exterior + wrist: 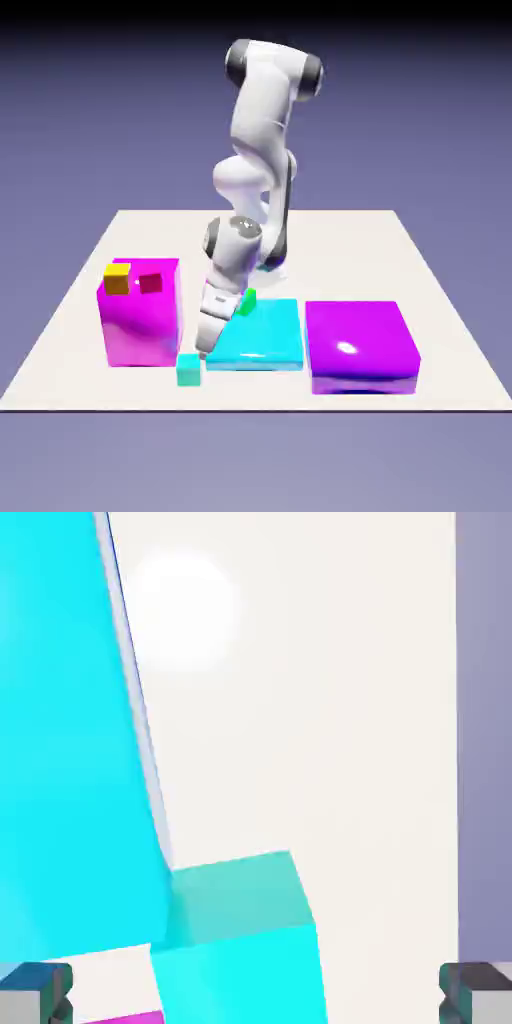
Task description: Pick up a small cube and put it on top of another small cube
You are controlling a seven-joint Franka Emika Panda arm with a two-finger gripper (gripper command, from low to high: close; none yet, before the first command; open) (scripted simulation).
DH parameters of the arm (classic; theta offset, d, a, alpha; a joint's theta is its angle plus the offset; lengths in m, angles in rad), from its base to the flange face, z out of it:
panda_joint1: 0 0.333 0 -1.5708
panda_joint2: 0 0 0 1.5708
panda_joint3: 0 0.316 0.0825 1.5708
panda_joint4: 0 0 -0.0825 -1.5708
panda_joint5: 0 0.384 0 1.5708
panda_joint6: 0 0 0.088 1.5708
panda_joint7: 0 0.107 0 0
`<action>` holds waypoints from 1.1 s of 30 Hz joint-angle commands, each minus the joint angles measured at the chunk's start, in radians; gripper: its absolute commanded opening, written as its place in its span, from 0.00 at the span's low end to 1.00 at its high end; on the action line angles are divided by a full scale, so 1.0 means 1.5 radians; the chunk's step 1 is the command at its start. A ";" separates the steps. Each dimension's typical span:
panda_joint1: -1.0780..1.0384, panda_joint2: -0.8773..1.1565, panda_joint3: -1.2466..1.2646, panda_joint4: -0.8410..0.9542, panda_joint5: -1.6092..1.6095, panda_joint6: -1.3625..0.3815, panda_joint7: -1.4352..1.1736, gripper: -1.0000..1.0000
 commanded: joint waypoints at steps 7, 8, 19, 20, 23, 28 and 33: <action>-0.120 0.115 0.109 0.032 0.043 0.094 -0.018 0.50; -0.142 0.135 0.129 0.037 0.050 0.111 -0.021 0.50; -0.056 -0.040 0.074 0.005 -0.017 -0.041 0.063 0.00; -0.073 -0.065 0.097 -0.004 -0.016 -0.063 0.091 0.00; -0.124 -0.137 0.167 -0.031 -0.012 -0.131 0.176 0.00; -0.208 -0.258 0.285 -0.075 -0.006 -0.245 0.317 0.00; -0.291 -0.379 0.399 -0.122 0.002 -0.357 0.457 0.00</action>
